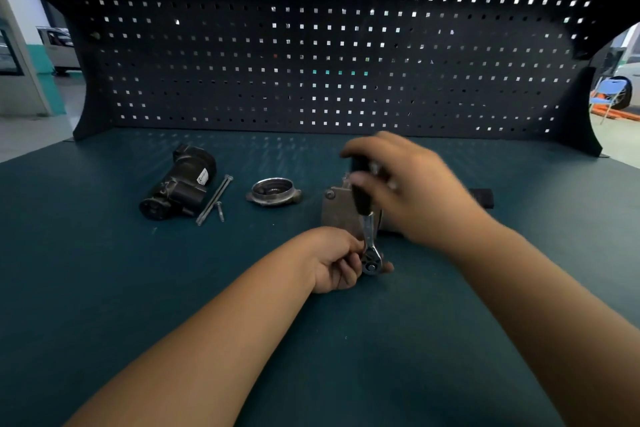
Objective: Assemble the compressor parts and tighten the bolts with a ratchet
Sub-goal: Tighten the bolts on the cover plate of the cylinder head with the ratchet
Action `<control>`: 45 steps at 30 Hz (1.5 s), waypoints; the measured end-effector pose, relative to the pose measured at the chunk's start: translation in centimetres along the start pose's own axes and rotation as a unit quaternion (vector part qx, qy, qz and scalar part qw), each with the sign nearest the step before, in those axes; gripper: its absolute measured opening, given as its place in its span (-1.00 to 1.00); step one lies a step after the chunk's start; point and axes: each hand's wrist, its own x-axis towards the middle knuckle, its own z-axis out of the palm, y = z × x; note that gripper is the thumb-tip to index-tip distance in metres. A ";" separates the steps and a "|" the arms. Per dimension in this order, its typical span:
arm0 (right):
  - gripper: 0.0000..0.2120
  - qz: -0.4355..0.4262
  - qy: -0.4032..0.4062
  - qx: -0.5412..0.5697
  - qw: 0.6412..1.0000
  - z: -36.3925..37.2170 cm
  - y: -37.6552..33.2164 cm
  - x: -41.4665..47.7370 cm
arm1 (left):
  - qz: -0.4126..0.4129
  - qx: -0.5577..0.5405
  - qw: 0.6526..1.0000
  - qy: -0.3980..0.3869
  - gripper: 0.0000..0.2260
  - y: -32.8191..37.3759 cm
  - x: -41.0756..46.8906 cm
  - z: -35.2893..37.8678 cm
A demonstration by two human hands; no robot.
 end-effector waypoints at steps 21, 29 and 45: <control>-0.79 0.263 0.014 -0.035 0.964 -4.3 4.7 -8.4 | -0.002 0.015 1.000 0.007 -0.81 -0.1 0.3 -0.1; -0.67 -0.036 -0.127 -0.052 0.990 2.0 -2.6 1.5 | 0.035 0.023 0.999 -0.017 -0.57 -0.1 -0.6 0.0; -0.82 0.297 0.016 -0.054 0.953 -3.0 5.0 -11.5 | 0.002 -0.013 1.000 -0.002 -0.77 -0.1 0.2 -0.2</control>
